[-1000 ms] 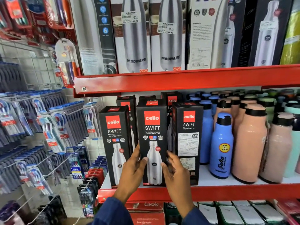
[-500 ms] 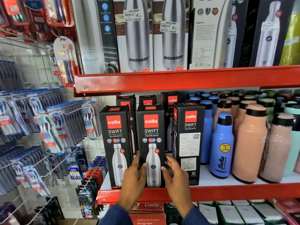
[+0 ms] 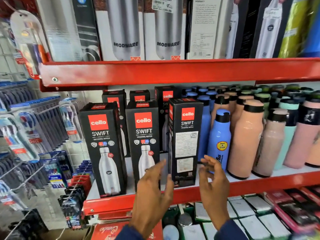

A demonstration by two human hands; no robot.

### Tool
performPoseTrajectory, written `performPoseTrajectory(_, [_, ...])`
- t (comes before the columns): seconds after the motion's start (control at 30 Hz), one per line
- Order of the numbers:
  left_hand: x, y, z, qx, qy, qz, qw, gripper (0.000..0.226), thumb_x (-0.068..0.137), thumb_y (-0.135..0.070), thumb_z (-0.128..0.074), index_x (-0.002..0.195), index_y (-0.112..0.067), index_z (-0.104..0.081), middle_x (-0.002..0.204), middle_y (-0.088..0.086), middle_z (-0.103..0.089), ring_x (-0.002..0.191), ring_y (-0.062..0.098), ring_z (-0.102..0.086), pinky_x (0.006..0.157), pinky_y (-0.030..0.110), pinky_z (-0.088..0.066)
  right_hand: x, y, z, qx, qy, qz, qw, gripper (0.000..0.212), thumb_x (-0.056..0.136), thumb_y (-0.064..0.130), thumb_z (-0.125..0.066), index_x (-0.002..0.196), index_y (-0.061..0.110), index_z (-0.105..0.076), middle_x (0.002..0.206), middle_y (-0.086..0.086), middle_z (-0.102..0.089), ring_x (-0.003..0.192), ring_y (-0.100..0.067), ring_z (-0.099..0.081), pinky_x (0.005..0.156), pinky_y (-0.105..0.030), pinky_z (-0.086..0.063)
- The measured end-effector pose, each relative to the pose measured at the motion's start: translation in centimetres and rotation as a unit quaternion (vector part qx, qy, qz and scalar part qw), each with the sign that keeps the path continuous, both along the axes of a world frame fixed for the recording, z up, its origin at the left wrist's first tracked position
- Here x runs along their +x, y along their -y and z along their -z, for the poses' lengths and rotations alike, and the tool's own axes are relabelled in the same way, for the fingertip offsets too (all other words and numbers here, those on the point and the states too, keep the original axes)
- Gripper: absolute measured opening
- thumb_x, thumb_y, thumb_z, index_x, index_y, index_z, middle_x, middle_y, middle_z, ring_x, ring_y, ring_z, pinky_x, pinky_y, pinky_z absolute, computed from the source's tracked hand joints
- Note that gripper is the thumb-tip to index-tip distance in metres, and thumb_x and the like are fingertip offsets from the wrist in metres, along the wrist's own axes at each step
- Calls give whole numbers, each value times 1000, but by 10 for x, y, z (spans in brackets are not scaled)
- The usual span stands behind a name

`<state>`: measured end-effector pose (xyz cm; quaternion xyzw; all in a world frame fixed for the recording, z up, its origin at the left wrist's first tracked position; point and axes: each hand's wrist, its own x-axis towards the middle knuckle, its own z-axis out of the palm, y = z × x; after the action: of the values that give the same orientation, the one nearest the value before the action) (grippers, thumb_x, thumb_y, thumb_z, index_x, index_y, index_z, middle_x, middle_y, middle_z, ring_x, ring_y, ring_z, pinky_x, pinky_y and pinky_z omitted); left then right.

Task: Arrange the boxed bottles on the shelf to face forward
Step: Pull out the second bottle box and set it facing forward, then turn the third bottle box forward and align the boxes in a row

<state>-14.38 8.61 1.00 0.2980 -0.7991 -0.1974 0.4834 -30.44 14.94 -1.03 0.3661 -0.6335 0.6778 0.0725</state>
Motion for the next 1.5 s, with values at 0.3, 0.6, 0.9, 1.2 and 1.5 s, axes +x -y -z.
performPoseTrajectory(0.3, [-82, -4, -15, 79, -2, -47, 996, 77, 82, -33, -69, 147, -8, -38, 137, 7, -64, 121, 21, -62, 102, 13, -41, -49, 18, -15, 89, -21, -141, 986, 38, 96, 2, -42, 129, 17, -54, 119, 4, -63, 108, -7, -58, 85, 4, -34])
performPoseTrajectory(0.6, [-111, -23, -31, 102, -121, -124, 980, 73, 64, -45, -88, 125, -28, -50, 110, -13, -72, 98, 5, -69, 87, 19, -51, -65, 0, -16, -12, 31, -220, 975, 39, 94, 9, -37, 131, 19, -41, 119, 4, -65, 106, -12, -65, 94, -35, -52])
performPoseTrajectory(0.9, [-95, -11, -42, 145, -196, -22, 970, 72, 61, -38, -79, 128, -26, -55, 103, -14, -77, 96, 4, -72, 94, 37, -58, -84, -23, -30, -13, 15, -248, 969, 45, 83, 25, -56, 126, 33, -46, 126, 14, -59, 112, -9, -60, 96, -36, -52])
performPoseTrajectory(1.2, [-81, -1, -54, 156, -150, 153, 964, 71, 69, -26, -61, 140, -23, -53, 130, -13, -69, 121, 7, -63, 100, 24, -52, -91, -22, -43, 117, 26, -415, 902, 68, 80, 30, -75, 134, 48, -38, 135, 18, -56, 124, -4, -53, 104, -37, -45])
performPoseTrajectory(1.5, [-76, 18, -37, 148, -78, 147, 975, 57, 99, -27, -50, 153, -36, -34, 157, -23, -39, 145, -4, -34, 124, 39, -27, -83, 8, -38, 93, -4, -337, 937, 69, 83, 15, -73, 139, 35, -37, 122, 39, -55, 119, 10, -51, 90, -5, -43])
